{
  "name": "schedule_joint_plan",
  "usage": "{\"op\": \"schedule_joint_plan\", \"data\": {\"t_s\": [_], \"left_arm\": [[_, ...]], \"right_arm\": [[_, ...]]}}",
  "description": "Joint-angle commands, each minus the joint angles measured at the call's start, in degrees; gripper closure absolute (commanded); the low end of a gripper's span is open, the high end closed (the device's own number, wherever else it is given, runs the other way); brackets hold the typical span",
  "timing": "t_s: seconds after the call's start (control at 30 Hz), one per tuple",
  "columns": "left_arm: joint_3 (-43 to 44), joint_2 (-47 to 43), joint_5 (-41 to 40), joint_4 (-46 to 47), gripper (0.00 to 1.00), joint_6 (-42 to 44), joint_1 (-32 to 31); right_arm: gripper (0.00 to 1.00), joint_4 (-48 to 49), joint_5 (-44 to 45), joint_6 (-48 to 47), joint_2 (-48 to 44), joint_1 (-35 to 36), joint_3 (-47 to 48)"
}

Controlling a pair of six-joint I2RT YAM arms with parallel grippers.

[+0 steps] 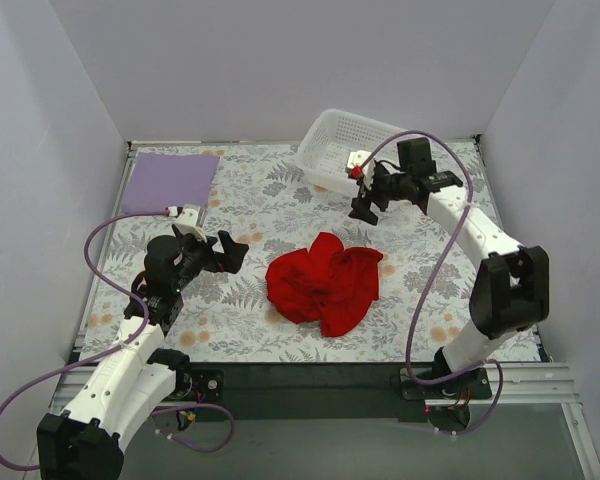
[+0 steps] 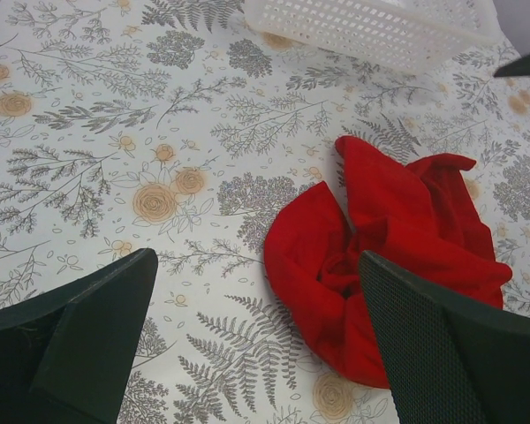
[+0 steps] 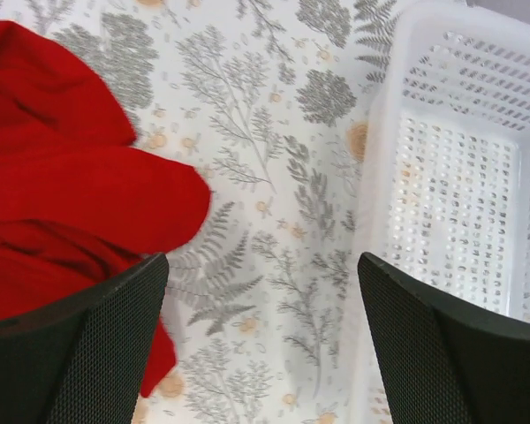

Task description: Fold and stack the t-shirts

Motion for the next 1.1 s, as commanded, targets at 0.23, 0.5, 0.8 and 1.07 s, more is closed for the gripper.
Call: {"op": "schedule_joint_plan", "data": {"t_s": [0.23, 0.5, 0.8, 1.07], "left_arm": [[1.0, 0.0, 1.6, 1.0, 0.03, 0.4, 0.2], [1.1, 0.5, 1.4, 1.1, 0.03, 0.5, 0.1], [1.1, 0.2, 1.2, 1.0, 0.03, 0.5, 0.1], [1.1, -0.5, 2.1, 1.1, 0.04, 0.4, 0.1]], "right_arm": [[0.12, -7.8, 8.4, -3.1, 22.2, -0.1, 24.9], [0.51, -5.4, 23.6, -0.5, 30.3, 4.2, 26.4], [0.99, 1.6, 30.3, 12.1, 24.8, 4.3, 19.7], [0.99, 14.3, 57.7, 40.6, 12.8, 4.5, 7.8]]}}
